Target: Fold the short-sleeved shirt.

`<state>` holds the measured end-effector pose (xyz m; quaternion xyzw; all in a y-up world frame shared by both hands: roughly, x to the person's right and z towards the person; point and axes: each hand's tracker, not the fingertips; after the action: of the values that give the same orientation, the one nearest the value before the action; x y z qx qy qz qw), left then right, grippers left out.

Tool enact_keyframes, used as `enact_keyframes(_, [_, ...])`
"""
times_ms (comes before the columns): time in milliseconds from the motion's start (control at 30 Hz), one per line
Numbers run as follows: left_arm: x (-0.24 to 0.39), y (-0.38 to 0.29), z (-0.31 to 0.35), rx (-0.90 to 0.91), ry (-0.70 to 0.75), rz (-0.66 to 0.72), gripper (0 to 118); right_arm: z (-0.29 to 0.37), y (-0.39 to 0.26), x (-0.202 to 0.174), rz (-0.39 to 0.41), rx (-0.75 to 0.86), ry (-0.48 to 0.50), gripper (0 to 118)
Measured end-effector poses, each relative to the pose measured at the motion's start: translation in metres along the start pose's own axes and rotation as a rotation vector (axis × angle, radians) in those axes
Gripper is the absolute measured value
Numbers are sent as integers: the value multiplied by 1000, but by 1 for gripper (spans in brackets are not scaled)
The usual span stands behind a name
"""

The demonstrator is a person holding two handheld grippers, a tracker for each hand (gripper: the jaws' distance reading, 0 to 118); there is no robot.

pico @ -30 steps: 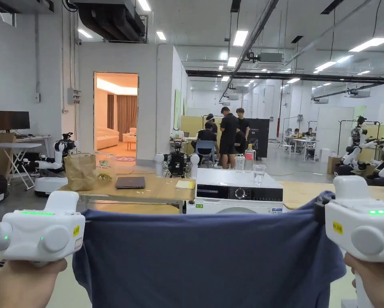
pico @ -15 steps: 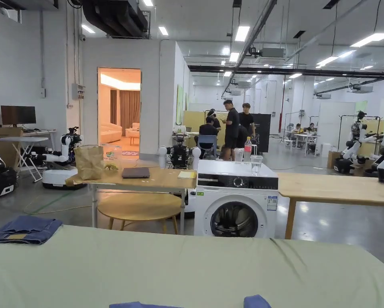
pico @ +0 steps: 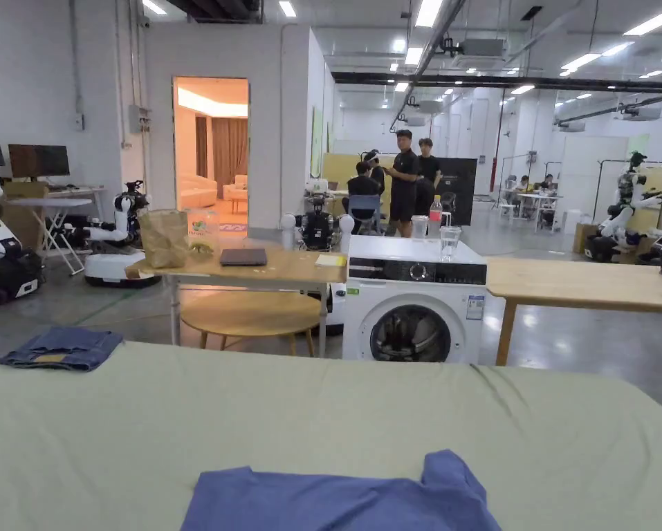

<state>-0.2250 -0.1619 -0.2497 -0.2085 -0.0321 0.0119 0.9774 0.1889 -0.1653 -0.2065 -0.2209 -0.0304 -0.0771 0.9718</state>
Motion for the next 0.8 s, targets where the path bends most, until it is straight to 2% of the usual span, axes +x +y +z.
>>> enact_keyframes(67, [23, 8, 2, 31, -44, -34, 106, 8, 15, -20, 43, 78, 4, 118])
enact_keyframes(100, [33, 8, 2, 39, -40, -59, 106, 11, 20, -27, 52, 117, -14, 110])
enact_keyframes(133, [42, 5, 3, 42, -27, -90, 102, 14, 23, -32, 65, 134, -30, 94])
enact_keyframes(167, [48, 4, 2, 24, -35, -107, 83, 14, 25, -38, 79, 143, -32, 62])
enact_keyframes(200, [53, 4, 2, 11, -48, -119, 19, 10, 25, -42, 109, 136, -73, 2])
enact_keyframes(233, [58, 2, -1, -15, -46, -122, 0, 6, 25, -46, 125, 123, -134, 0])
enact_keyframes(333, [57, -15, -4, -75, -115, -92, 0, -1, 21, -40, 83, 48, -29, 0])
enact_keyframes(533, [18, -66, 9, -220, -71, -134, 0, -1, -6, -30, 106, -6, -53, 0])
enact_keyframes(667, [-23, -94, 19, -329, -41, -59, 0, -11, -27, -21, 107, -62, -76, 0])
enact_keyframes(700, [-27, -98, 19, -348, -15, -57, 5, -14, -29, -19, 97, -74, -76, 0])
enact_keyframes(733, [-33, -103, 18, -373, 11, -73, 34, -15, -37, -17, 91, -86, -72, 0])
enact_keyframes(767, [-37, -108, 15, -394, 31, -92, 78, -18, -40, -16, 91, -97, -69, 0])
enact_keyframes(800, [-37, -106, 14, -377, 21, -91, 114, -20, -42, -15, 98, -103, -76, 0])
